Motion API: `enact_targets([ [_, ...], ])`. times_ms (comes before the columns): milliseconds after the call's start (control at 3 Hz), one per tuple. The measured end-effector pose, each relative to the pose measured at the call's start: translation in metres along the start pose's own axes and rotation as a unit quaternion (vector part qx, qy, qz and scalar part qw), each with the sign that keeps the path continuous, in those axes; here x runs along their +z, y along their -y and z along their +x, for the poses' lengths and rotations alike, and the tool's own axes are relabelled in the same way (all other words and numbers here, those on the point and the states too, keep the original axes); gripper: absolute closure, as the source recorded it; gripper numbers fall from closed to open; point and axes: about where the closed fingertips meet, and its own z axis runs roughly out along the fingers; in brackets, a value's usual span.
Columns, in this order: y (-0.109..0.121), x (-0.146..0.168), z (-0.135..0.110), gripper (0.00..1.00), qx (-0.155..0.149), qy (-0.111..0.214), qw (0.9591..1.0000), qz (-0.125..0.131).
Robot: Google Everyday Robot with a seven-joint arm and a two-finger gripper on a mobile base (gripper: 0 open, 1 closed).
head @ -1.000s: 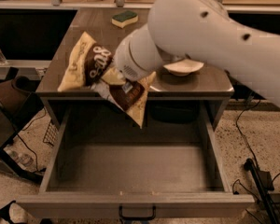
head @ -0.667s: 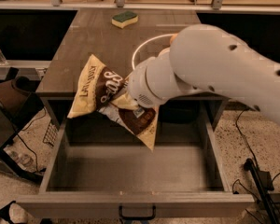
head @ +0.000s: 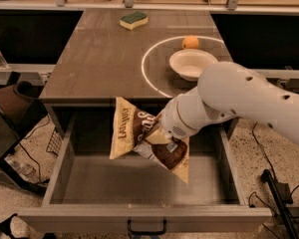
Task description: Place brown chip bag into top drawer
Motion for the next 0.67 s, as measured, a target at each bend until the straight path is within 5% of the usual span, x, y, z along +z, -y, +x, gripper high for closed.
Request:
enact_targets([
  [333, 0.017, -0.001, 0.044, 1.00, 0.017, -0.062, 0.9979, -0.007],
  [667, 0.034, -0.013, 0.086, 0.98, 0.036, -0.184, 0.9823, -0.007],
])
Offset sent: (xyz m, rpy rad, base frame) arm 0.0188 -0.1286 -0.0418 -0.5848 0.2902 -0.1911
